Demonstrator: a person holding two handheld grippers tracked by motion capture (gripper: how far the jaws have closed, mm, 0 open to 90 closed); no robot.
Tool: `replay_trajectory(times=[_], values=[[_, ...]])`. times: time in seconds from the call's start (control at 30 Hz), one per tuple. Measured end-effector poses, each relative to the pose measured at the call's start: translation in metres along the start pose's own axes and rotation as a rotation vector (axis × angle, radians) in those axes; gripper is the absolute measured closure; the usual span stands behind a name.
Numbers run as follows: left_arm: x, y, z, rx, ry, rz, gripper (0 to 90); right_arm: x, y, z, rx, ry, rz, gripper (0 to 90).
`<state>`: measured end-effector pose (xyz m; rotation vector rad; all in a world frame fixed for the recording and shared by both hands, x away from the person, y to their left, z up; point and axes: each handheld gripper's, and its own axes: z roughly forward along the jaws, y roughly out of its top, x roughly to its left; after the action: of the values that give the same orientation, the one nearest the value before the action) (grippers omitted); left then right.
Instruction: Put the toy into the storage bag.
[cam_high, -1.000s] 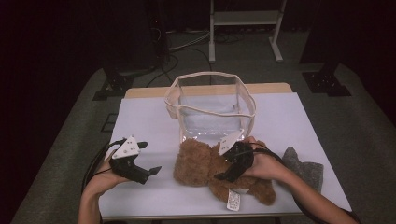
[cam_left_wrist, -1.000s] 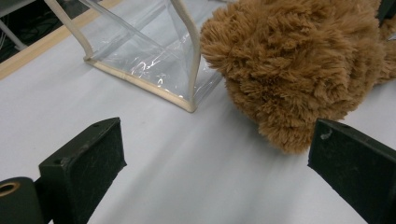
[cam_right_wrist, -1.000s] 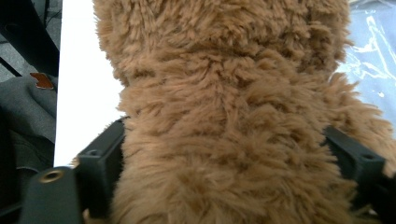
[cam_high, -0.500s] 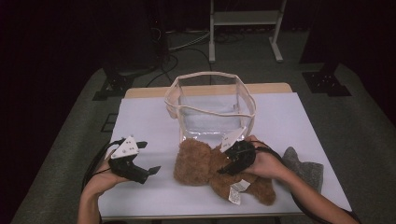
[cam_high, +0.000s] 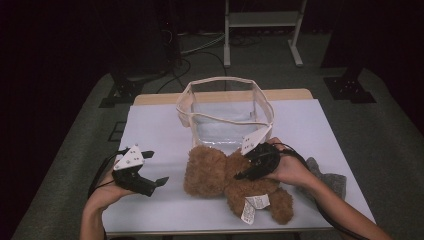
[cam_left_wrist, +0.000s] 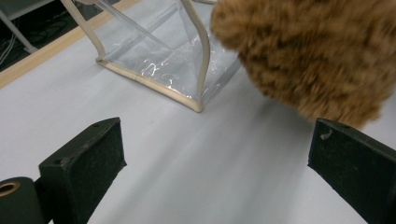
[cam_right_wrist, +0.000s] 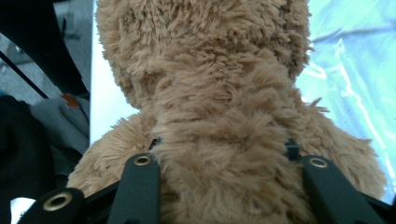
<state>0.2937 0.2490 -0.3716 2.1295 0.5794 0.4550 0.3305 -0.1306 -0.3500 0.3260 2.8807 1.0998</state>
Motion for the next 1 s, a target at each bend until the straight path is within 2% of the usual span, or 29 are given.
replay_trajectory(times=[0.07, 0.23, 0.4, 0.63, 0.77, 1.0], values=[[0.0, 0.0, -0.001, -0.002, 0.003, -0.001, 3.0, 0.001, 0.003, -0.008, -0.025, 0.007, 0.012, 58.0], [0.001, 0.0, -0.002, -0.001, 0.005, 0.006, 3.0, 0.005, 0.012, -0.029, -0.083, 0.028, 0.007, 58.0], [0.001, -0.001, -0.003, -0.007, 0.005, -0.005, 3.0, 0.008, 0.027, -0.053, -0.141, 0.037, 0.003, 58.4], [0.002, 0.0, -0.006, -0.022, 0.01, -0.009, 3.0, 0.014, 0.055, -0.085, -0.163, 0.036, -0.025, 58.3], [0.002, 0.0, -0.007, -0.023, 0.012, -0.004, 3.0, 0.018, 0.075, -0.104, -0.163, 0.025, -0.057, 58.3], [0.003, 0.0, -0.009, -0.031, 0.013, -0.008, 3.0, 0.015, 0.11, -0.135, -0.18, 0.015, -0.069, 58.2]])
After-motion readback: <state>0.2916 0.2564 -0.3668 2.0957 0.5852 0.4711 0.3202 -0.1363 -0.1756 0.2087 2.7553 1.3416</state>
